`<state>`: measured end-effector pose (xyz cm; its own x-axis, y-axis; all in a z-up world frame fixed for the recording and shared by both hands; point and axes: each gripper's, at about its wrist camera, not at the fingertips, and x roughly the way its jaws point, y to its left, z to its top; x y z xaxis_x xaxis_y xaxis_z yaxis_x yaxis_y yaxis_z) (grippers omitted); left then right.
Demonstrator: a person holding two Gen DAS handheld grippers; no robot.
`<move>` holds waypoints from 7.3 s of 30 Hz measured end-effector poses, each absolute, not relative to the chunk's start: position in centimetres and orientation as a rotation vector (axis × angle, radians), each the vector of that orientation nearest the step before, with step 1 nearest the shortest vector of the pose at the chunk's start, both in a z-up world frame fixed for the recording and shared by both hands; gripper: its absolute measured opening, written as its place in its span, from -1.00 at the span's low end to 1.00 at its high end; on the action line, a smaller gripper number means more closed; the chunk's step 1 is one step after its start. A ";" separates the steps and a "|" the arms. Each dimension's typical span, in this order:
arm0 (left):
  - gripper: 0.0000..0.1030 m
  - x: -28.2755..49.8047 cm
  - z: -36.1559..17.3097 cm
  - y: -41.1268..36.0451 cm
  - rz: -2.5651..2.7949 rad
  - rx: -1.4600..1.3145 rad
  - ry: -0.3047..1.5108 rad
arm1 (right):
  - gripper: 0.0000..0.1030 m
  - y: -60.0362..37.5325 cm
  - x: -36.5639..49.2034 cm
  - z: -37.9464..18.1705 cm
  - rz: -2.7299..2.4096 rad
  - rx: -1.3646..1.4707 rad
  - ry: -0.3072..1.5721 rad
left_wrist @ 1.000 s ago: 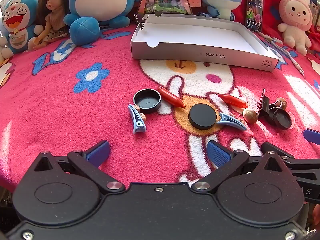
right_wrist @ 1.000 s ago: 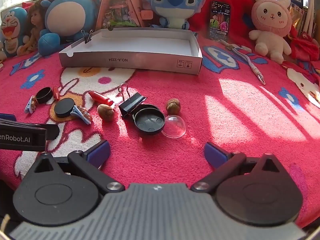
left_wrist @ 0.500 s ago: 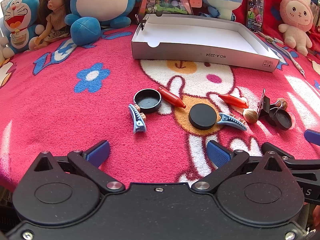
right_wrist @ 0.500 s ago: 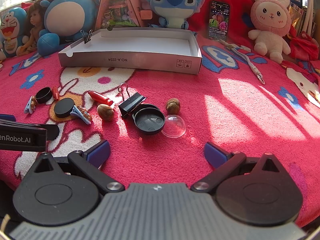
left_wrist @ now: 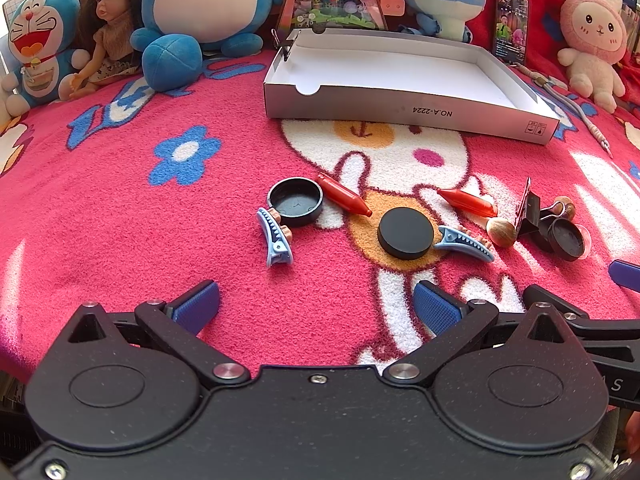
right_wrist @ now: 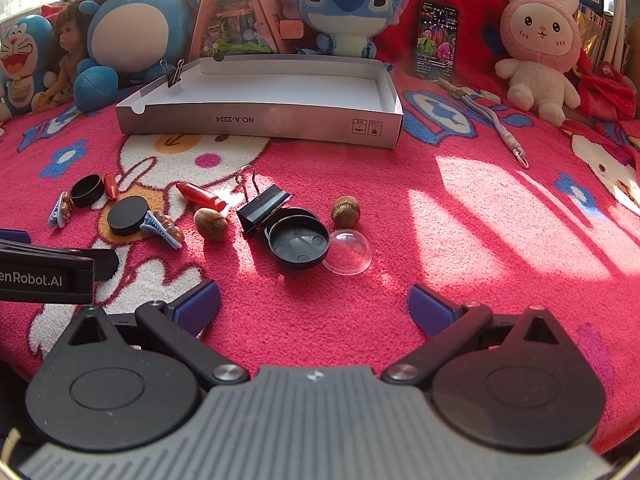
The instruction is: Organize rigid objects
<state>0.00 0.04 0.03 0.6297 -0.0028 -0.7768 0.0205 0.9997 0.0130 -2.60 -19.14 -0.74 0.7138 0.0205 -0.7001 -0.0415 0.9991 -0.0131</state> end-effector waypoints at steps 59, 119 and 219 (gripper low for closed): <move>1.00 -2.5 -0.7 0.3 0.004 0.013 0.716 | 1.00 -19.1 -3.5 -1.3 0.014 -0.005 0.699; -0.75 7.7 7.9 2.8 -0.287 -0.173 0.650 | -0.30 -23.4 4.3 5.9 0.101 0.149 0.600; 0.69 4.0 4.1 0.7 -0.344 -0.031 0.639 | 1.00 -22.7 2.6 2.6 0.250 0.041 0.539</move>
<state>4.04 0.68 4.11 0.7483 -0.3239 -0.5788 0.3048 0.9430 -0.1336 2.61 -22.65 2.63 0.8286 0.2462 -0.5029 -0.2246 0.9689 0.1042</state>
